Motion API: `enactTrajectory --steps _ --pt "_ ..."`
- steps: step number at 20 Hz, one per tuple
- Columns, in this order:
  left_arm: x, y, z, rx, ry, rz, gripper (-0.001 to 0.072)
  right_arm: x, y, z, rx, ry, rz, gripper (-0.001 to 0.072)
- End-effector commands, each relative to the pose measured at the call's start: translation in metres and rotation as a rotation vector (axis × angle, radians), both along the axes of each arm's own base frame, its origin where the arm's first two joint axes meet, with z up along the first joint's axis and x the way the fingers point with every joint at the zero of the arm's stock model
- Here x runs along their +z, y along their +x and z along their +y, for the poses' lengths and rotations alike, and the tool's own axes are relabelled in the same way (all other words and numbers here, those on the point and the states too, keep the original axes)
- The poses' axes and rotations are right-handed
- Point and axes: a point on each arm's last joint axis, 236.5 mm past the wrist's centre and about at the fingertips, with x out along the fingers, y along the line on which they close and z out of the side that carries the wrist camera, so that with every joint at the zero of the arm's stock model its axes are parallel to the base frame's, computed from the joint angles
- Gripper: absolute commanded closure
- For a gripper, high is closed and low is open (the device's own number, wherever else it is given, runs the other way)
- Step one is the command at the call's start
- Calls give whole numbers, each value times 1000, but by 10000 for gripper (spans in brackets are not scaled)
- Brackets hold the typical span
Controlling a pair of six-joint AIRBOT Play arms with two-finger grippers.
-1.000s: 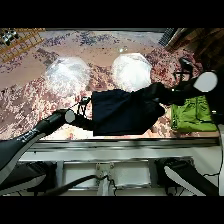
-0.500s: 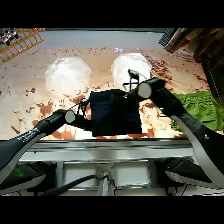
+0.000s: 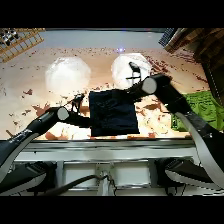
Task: Fold the clothes and pants, and hang the long-sleeved shirts on hangers.
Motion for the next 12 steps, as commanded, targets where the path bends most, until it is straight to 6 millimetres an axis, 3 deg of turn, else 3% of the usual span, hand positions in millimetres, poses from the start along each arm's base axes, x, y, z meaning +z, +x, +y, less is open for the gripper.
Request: enactTrajectory --steps 1,4,6,10,12 --pt "29 5 3 12 -40 -56 684 4 22 -95 -109 -166 -32 308" --pt "76 8 -1 17 -112 -175 684 -16 23 -169 -196 -210 32 296" --pt "105 8 -1 16 -152 -255 686 -40 15 -190 -197 -143 71 211" --pt "139 6 1 17 -198 -350 687 -82 7 -156 -181 237 105 196" --pt "146 15 1 38 -208 -397 688 -98 0 -139 -114 310 137 192"
